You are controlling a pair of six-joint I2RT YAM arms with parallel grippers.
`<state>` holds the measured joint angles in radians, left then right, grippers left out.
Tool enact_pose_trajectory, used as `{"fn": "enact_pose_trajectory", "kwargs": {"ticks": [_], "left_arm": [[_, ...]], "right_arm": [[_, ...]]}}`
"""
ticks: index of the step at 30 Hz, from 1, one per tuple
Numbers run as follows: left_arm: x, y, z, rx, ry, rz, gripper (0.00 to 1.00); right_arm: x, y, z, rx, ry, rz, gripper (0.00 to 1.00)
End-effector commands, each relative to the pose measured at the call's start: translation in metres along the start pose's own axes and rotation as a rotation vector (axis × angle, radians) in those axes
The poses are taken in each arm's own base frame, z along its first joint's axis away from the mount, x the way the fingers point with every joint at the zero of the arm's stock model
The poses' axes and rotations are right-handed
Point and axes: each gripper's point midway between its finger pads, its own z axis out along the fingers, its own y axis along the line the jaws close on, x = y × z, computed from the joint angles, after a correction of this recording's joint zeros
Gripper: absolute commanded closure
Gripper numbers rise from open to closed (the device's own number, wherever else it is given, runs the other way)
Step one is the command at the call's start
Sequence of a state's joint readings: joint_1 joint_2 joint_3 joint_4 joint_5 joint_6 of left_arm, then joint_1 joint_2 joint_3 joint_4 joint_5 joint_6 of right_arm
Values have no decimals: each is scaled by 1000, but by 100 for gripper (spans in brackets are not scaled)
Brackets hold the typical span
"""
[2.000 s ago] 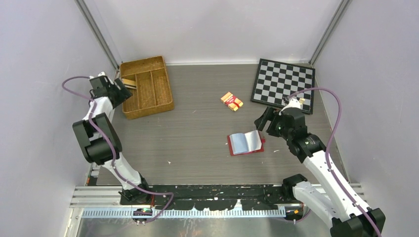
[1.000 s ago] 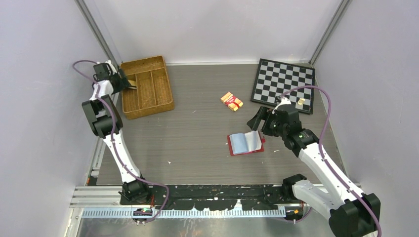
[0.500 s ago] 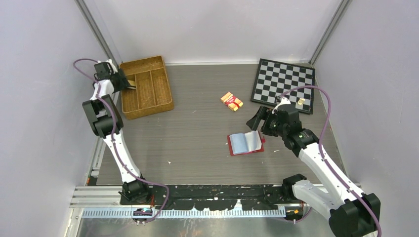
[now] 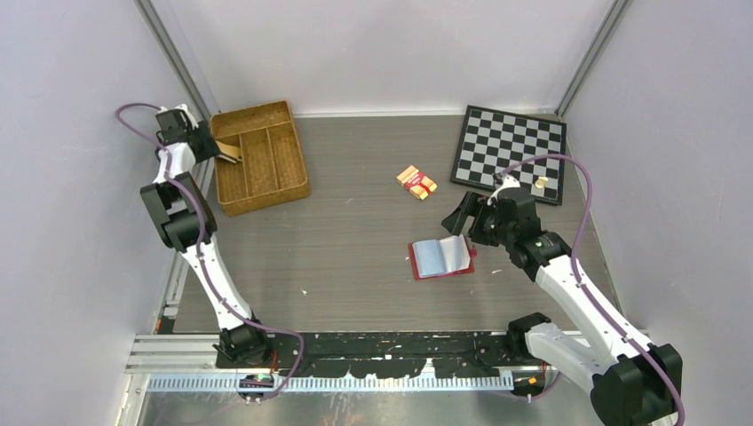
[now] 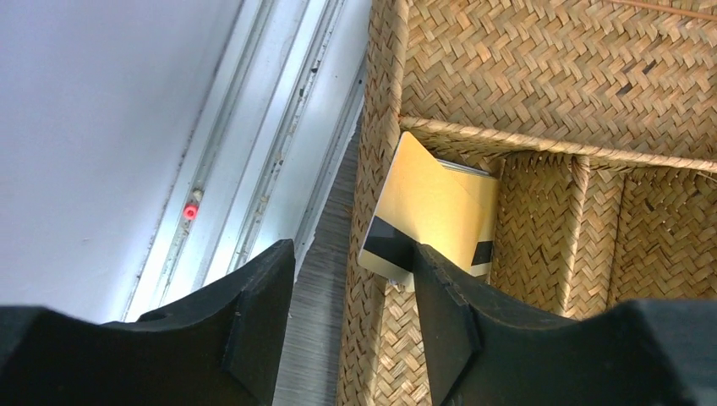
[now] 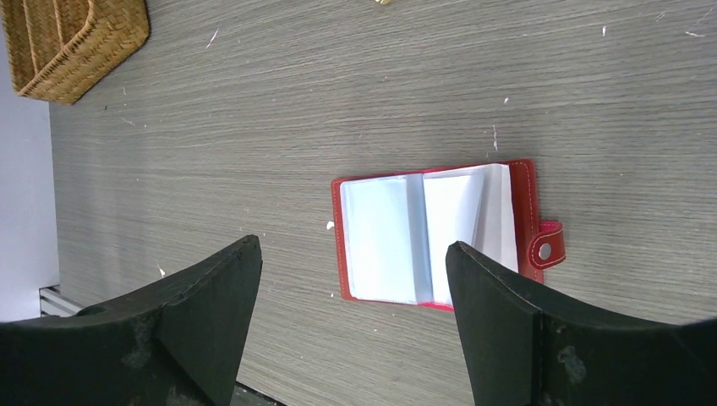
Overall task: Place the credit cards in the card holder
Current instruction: Pick up the credit card from the storage box.
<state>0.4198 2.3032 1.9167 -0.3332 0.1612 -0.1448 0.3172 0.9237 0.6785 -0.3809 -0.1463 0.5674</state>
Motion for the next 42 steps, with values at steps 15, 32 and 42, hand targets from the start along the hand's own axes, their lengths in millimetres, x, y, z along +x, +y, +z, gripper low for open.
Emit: {"fn": "enact_pose_trajectory", "kwargs": {"ticks": [15, 32, 42], "left_arm": [[-32, -3, -23, 39, -78, 28, 76], [-56, -13, -53, 57, -179, 13, 93], [-57, -17, -61, 77, -191, 2, 93]], "right_arm": [[-5, 8, 5, -36, -12, -1, 15], [-2, 10, 8, -51, 8, -3, 15], [1, 10, 8, -58, 19, -4, 15]]}}
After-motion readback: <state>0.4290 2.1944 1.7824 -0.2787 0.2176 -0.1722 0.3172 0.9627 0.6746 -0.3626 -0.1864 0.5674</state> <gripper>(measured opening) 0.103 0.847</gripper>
